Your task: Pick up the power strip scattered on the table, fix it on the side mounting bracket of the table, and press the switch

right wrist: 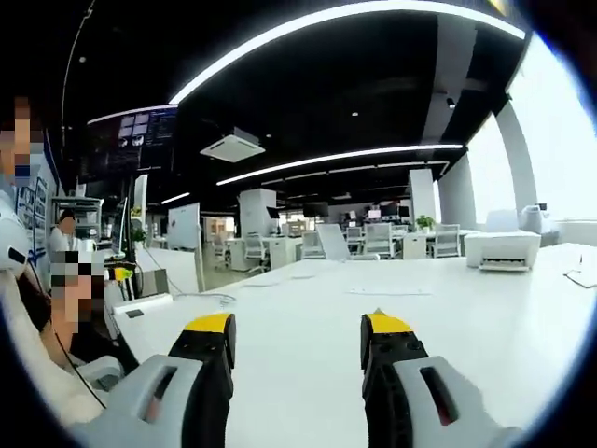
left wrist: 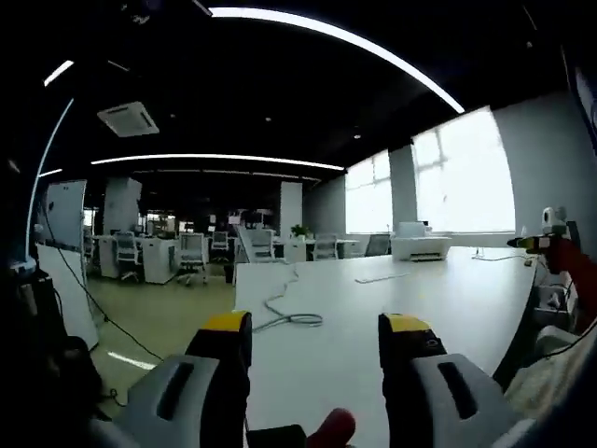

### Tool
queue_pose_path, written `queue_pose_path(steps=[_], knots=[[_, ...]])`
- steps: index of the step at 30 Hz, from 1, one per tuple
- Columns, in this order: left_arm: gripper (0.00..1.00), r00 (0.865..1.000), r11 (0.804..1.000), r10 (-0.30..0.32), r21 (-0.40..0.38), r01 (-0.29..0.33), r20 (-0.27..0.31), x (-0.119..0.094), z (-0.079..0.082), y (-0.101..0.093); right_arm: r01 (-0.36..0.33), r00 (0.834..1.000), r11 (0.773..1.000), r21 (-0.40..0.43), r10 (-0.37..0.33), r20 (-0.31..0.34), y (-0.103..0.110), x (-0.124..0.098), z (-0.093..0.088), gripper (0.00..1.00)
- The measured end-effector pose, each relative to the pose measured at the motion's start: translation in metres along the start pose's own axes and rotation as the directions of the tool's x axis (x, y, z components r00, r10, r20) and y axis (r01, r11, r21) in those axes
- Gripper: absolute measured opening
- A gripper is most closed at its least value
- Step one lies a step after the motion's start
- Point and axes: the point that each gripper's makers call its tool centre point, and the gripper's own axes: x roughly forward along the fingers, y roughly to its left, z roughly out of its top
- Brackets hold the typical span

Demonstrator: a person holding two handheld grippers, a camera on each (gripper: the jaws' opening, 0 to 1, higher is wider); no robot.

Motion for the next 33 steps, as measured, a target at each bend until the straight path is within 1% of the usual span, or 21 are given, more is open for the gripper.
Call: queue_pose_path(steps=[4,5,7,9,13,16,20,25,30,33], knots=[[0.60,1.000,1.000,-0.012,-0.022,0.011,-0.010,0.005,-0.008,-0.007,0.026,1.000,1.000,-0.017,-0.026,-0.010,-0.002,-0.002,-0.003,0.50],[0.60,1.000,1.000,-0.016,-0.026,0.016,-0.017,0.006,-0.012,-0.010,0.038,0.999,0.999,-0.038,-0.039,-0.019,-0.001,-0.003,-0.002,0.50],[0.60,0.999,1.000,-0.021,-0.021,0.020,-0.029,0.008,-0.015,-0.014,0.043,0.999,0.998,-0.048,-0.044,-0.019,0.000,-0.004,0.001,0.50],[0.60,0.998,1.000,-0.030,-0.007,0.030,-0.046,0.009,-0.019,-0.018,0.044,0.999,0.998,-0.052,-0.045,-0.012,0.002,-0.004,0.005,0.50],[0.61,0.998,1.000,-0.024,-0.001,0.024,-0.050,0.008,-0.019,-0.020,0.047,0.999,0.998,-0.049,-0.047,0.001,0.004,-0.006,0.011,0.52],[0.61,0.998,0.999,-0.017,-0.029,0.015,-0.063,0.007,-0.022,-0.019,0.034,0.999,0.998,-0.058,-0.035,-0.012,0.009,-0.006,0.012,0.54],[0.61,0.995,0.999,-0.028,-0.030,0.025,-0.099,0.008,-0.029,-0.023,0.030,0.999,0.997,-0.067,-0.032,-0.028,0.011,-0.005,0.008,0.55],[0.61,0.993,1.000,-0.028,-0.016,0.027,-0.118,0.009,-0.034,-0.026,0.032,0.997,0.997,-0.069,-0.036,-0.064,0.006,-0.004,-0.003,0.55],[0.61,0.989,0.999,-0.039,-0.018,0.036,-0.141,0.012,-0.040,-0.029,0.031,0.997,0.998,-0.057,-0.035,-0.068,0.003,-0.003,-0.006,0.55],[0.61,0.987,0.999,-0.033,-0.018,0.031,-0.156,0.012,-0.042,-0.028,0.030,0.997,0.998,-0.055,-0.034,-0.075,0.003,-0.001,-0.008,0.55]])
